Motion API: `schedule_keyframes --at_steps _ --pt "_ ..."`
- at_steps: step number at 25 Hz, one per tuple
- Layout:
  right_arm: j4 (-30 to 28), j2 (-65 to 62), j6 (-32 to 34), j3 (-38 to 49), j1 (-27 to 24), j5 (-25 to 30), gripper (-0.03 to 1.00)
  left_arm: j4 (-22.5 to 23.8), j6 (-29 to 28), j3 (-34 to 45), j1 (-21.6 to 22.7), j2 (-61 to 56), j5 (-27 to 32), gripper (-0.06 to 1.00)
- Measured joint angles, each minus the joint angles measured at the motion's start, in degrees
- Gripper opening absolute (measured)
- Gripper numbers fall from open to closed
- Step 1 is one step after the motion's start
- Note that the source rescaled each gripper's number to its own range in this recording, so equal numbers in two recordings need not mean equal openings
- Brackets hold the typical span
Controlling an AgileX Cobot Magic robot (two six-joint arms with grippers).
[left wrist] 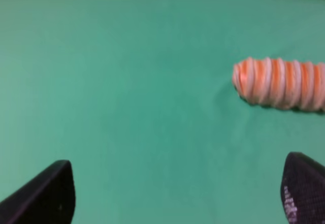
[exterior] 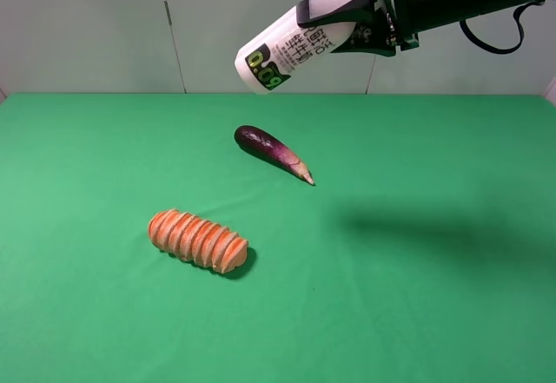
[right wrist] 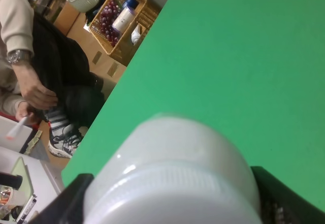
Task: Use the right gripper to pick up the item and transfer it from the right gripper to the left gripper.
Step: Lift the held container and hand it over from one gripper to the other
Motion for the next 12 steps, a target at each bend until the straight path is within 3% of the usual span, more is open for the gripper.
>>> schedule_keyframes --at_steps 3,6,9,12 --pt "0.00 0.00 0.00 0.00 0.00 0.00 0.00 -0.90 1.49 -0.57 0.00 5.52 -0.82 0.71" --pt "0.00 0.00 -0.05 0.00 0.00 0.00 0.00 -3.97 5.17 -1.59 0.00 11.81 -4.42 0.77" --pt "0.00 0.00 -0.22 0.00 0.00 0.00 0.00 -9.64 12.43 -2.67 0.00 19.37 -9.35 0.78" --pt "0.00 0.00 -0.22 0.00 0.00 0.00 0.00 -17.58 24.80 -4.06 -0.07 26.15 -13.88 0.78"
